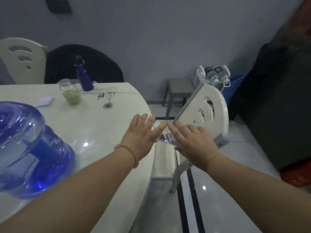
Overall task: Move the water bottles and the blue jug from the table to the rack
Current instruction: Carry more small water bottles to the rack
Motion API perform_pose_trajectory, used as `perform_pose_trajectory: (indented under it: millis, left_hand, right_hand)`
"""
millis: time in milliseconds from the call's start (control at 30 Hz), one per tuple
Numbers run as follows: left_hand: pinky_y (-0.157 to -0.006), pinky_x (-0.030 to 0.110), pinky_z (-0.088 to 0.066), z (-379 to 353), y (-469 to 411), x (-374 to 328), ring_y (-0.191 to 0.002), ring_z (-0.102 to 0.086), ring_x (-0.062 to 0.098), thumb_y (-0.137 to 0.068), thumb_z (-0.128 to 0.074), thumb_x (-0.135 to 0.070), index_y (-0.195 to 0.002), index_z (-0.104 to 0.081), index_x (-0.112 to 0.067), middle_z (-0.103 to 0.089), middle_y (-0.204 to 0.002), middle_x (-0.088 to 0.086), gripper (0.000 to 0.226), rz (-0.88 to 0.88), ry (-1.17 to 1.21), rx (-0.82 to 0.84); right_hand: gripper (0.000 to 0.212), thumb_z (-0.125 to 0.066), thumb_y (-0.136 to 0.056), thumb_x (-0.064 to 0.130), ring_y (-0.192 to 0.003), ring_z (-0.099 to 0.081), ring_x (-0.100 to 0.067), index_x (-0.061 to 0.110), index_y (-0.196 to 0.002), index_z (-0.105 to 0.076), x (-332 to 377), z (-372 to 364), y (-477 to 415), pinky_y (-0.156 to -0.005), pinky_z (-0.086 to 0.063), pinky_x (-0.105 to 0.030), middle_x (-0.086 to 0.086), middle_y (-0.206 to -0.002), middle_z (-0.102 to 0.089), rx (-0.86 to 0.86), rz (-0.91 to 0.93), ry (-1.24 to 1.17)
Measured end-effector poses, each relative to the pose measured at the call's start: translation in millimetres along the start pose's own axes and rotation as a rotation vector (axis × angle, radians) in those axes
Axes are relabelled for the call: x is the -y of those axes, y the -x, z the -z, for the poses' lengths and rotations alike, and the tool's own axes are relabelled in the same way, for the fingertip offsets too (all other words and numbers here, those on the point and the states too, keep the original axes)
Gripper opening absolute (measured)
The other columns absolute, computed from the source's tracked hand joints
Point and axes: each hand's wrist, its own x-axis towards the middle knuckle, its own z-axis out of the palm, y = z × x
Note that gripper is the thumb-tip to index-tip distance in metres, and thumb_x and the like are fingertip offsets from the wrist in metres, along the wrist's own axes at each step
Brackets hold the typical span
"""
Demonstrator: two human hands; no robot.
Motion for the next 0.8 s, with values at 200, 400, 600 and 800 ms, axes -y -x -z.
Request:
perform_pose_trajectory:
  millis: [200,400,600,800]
  left_hand:
    - [-0.111,0.053,-0.021,52.5,-102.6,-82.6,-0.127,-0.034,0.038,-0.086,-0.030,-0.018,-0.138,0.001,-0.026,-0.037,-0.140,0.017,0.061,-0.156,-0.116,-0.017]
    - [-0.113,0.053,-0.010,72.3,-202.7,-214.6,-0.136,-0.017,0.035,-0.095,-0.030,-0.021,-0.137,0.018,-0.027,-0.018,-0.150,0.014,0.065,-0.200,-0.224,-0.028]
    - [-0.114,0.053,-0.008,59.1,-273.6,-322.7,-0.138,-0.014,0.035,-0.095,-0.036,-0.021,-0.140,0.013,-0.024,-0.016,-0.151,0.014,0.067,-0.221,-0.149,0.017]
    - [-0.114,0.055,-0.010,32.3,-342.3,-357.0,-0.139,-0.013,0.035,-0.096,-0.038,-0.024,-0.143,0.011,-0.023,-0.015,-0.152,0.013,0.068,-0.294,-0.153,0.063]
  right_hand:
    - [0.089,-0.070,-0.077,0.041,-0.098,-0.059,-0.033,0.014,-0.145,-0.020,-110.1,26.1,61.7,-0.072,-0.053,-0.044,-0.015,-0.132,-0.052,-0.118,-0.167,0.016]
    - [0.088,-0.070,-0.077,0.044,-0.090,-0.057,-0.032,0.012,-0.146,-0.026,-244.9,18.8,145.6,-0.065,-0.047,-0.040,-0.015,-0.130,-0.052,-0.123,-0.240,0.105]
    - [0.089,-0.065,-0.080,0.048,-0.094,-0.056,-0.031,0.015,-0.148,-0.018,-349.2,-4.0,212.5,-0.070,-0.049,-0.040,-0.013,-0.133,-0.050,-0.032,-0.264,0.095]
    - [0.090,-0.069,-0.076,0.040,-0.097,-0.056,-0.033,0.014,-0.148,-0.022,-413.3,-33.0,218.3,-0.073,-0.050,-0.043,-0.016,-0.135,-0.049,0.000,-0.327,0.037]
